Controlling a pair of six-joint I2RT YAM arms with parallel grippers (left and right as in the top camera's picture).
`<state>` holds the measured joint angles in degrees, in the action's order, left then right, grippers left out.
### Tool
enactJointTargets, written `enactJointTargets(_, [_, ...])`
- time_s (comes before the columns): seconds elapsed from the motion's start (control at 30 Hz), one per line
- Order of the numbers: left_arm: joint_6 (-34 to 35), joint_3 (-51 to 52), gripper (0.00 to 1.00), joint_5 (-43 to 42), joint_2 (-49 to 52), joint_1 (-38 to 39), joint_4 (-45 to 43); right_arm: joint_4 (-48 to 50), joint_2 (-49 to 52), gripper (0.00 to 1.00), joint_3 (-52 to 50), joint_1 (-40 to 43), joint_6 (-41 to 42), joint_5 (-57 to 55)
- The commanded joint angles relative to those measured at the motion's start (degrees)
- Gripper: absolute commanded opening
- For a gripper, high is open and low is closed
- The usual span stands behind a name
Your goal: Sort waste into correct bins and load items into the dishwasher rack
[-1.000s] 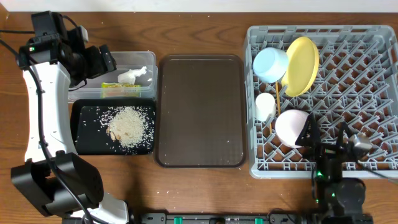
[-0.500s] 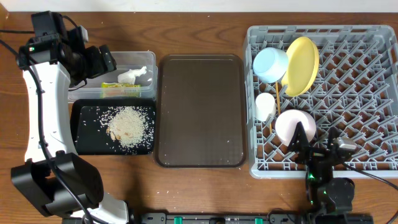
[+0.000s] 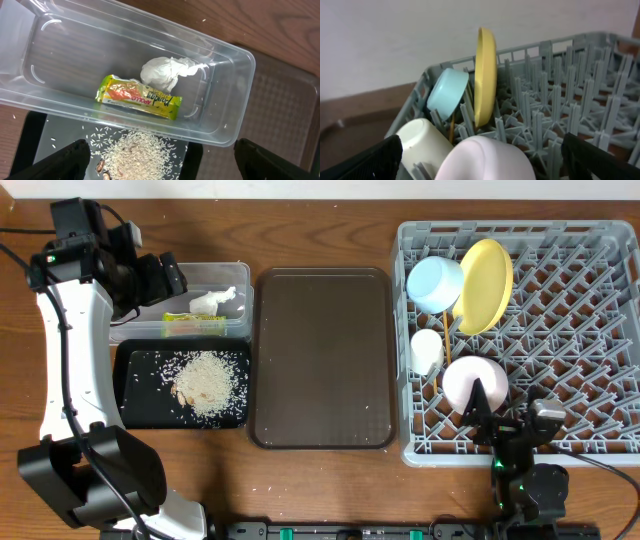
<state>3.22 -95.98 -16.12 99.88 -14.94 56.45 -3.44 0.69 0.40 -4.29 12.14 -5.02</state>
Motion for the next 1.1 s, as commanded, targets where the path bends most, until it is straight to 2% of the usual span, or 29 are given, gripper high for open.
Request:
enactJointTargets(0.0, [0.52,-0.90,0.95,0.35,0.07,-0.15,0.07,-0.24,-0.42,0.99,-0.11,0.90,-9.57,3.65])
enactJointTargets(0.1, [0.52,-0.90,0.95,0.35,0.07,-0.15,0.07,-0.52,-0.42,0.99,-0.11,0.90,-12.33,5.31])
enactJointTargets(1.07, [0.52,-0.90,0.95,0.35,0.07,-0.15,0.07,-0.72,-0.42,0.99,-0.11,0.90,-12.22,5.31])
